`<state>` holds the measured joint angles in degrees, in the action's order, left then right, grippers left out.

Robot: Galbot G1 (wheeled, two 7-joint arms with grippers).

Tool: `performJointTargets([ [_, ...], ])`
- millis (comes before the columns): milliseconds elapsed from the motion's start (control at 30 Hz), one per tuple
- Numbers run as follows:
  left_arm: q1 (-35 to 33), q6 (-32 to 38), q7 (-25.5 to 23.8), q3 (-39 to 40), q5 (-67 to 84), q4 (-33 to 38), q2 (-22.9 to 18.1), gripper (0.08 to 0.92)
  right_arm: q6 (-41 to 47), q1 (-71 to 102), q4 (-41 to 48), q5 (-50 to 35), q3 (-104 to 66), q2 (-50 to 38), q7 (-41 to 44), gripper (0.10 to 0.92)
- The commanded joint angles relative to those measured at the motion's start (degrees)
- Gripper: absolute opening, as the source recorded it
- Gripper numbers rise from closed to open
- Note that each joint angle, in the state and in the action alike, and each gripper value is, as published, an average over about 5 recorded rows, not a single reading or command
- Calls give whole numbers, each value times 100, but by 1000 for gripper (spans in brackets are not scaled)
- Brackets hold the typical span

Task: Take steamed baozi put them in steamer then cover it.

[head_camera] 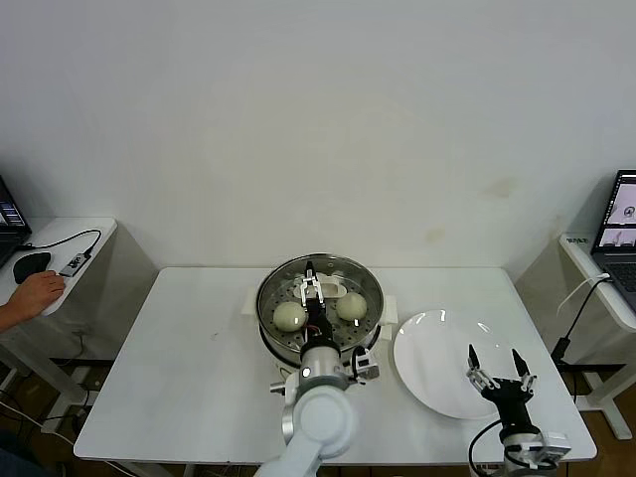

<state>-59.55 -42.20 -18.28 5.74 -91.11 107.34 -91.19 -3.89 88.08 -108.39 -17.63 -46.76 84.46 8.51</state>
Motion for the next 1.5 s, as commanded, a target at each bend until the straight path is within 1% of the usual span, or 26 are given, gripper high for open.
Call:
performJointTargets([
  [33,-352,-185,-94,14,72,888,80,820,23,18,-23,-3,39,-3,-8,823],
  [133,-550,-63,72,-204,523,1300,204,822,85,72,-91,-17,82,-29,-32,823],
  [200,-698,120,275,-530,1152,1655,355,823,148,137,-178,-75,145,-90,-56,823],
  [300,-913,432,789,-1193,2639,2119,654,823,239,289,-344,-103,295,-282,-97,823],
  [400,-1177,861,1504,-1973,4548,2280,983,823,309,437,-477,-36,481,-521,-192,823],
  [467,-1364,1335,1917,-2530,5621,2206,1090,823,359,494,-516,-2,595,-640,-274,823],
  [533,-1560,1898,2132,-3054,6441,2034,1098,823,393,515,-501,43,696,-706,-348,823],
  [600,-1796,2542,2217,-3473,7071,1758,1104,823,406,514,-461,76,803,-753,-424,823],
  [733,-2385,3807,2281,-3940,8098,1140,1191,823,393,515,-407,108,952,-840,-520,823],
  [800,-2665,4286,2261,-4090,8545,914,1186,823,381,539,-399,105,1000,-892,-543,823],
  [867,-2882,4588,2238,-4163,8835,807,1153,823,373,576,-392,98,1035,-936,-562,823],
  [1000,-3200,4814,2225,-4171,9149,729,1085,823,333,676,-354,94,1073,-997,-592,823],
  [1200,-3416,4825,2179,-4214,9328,583,1102,823,279,770,-358,84,1108,-1103,-593,823],
  [1333,-3557,4657,2063,-4168,9383,668,1080,823,571,893,-585,-28,1093,-1238,-497,823],
  [1433,-3621,4381,1982,-4149,9389,787,1034,823,787,954,-787,-156,1082,-1324,-484,823],
  [1500,-3653,4167,1949,-4137,9396,852,1010,823,861,966,-863,-60,1046,-1348,-486,823],
])
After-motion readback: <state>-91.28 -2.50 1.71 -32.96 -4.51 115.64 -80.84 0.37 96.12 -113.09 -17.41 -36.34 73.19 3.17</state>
